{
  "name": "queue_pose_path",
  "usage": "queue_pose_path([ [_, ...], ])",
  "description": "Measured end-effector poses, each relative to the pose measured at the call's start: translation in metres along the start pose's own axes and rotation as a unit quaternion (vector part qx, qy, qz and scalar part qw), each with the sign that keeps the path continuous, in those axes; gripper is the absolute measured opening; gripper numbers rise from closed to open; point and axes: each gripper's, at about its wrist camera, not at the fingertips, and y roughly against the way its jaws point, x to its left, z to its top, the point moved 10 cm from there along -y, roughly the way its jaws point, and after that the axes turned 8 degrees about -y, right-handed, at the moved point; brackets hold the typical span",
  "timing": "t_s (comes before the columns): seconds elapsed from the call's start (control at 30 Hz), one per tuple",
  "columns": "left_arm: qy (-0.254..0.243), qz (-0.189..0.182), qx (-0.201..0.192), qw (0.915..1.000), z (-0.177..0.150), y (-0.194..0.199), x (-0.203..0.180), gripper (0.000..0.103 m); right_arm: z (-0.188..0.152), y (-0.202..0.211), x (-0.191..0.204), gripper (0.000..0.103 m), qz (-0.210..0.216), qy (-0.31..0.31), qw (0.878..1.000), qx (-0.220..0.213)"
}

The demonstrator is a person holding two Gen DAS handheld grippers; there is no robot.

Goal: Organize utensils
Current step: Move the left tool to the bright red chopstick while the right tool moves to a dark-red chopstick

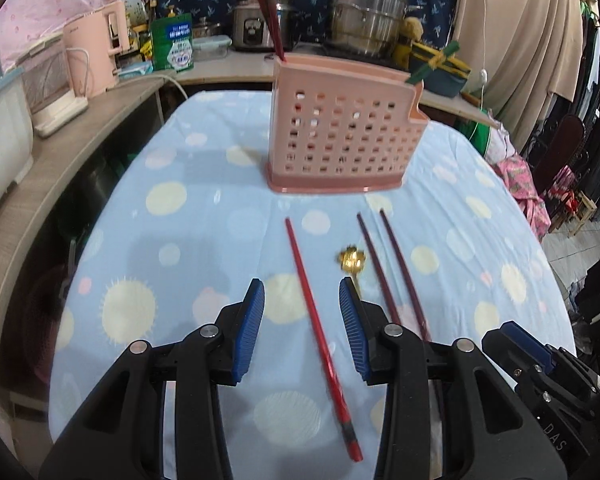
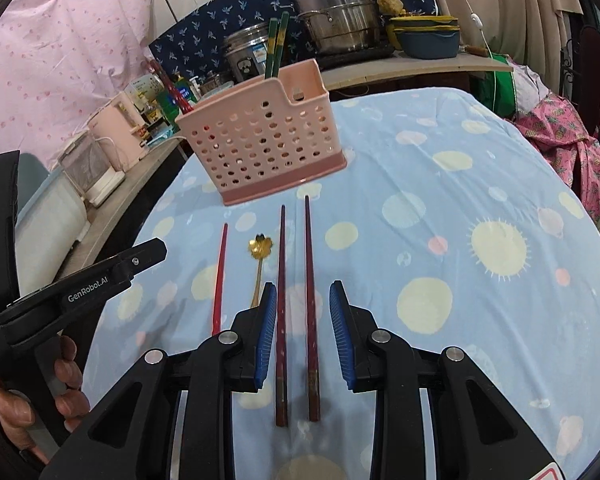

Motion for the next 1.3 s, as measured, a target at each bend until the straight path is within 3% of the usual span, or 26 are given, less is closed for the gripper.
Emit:
queue_pose_path([
  [0.43, 0.001, -0.009, 0.063, 0.9980, -0.062, -0.018, -0.008, 0.037, -0.054, -0.019, -0.009, 0.028, -0.024, 0.027, 0.998, 0.058],
  [0.93, 0.000, -0.029, 0.082, 0.9962, -0.078, -0.024, -0.018, 0.038, -0.071, -0.029, -0.016, 0.028, -0.041, 0.034, 0.996, 0.076],
  [1.1, -0.010, -0.033, 0.080, 0.9962, -0.079, -0.024, -0.026, 0.051, -0.072, -0.030, -0.015, 0.028, -0.047, 0.044, 0.995, 0.075],
  [1.3, -0.023, -0.035, 0.085, 0.9955, -0.083, -0.028, -0.033, 0.052, -0.073, -0.031, -0.015, 0.026, -0.056, 0.052, 0.995, 0.072],
])
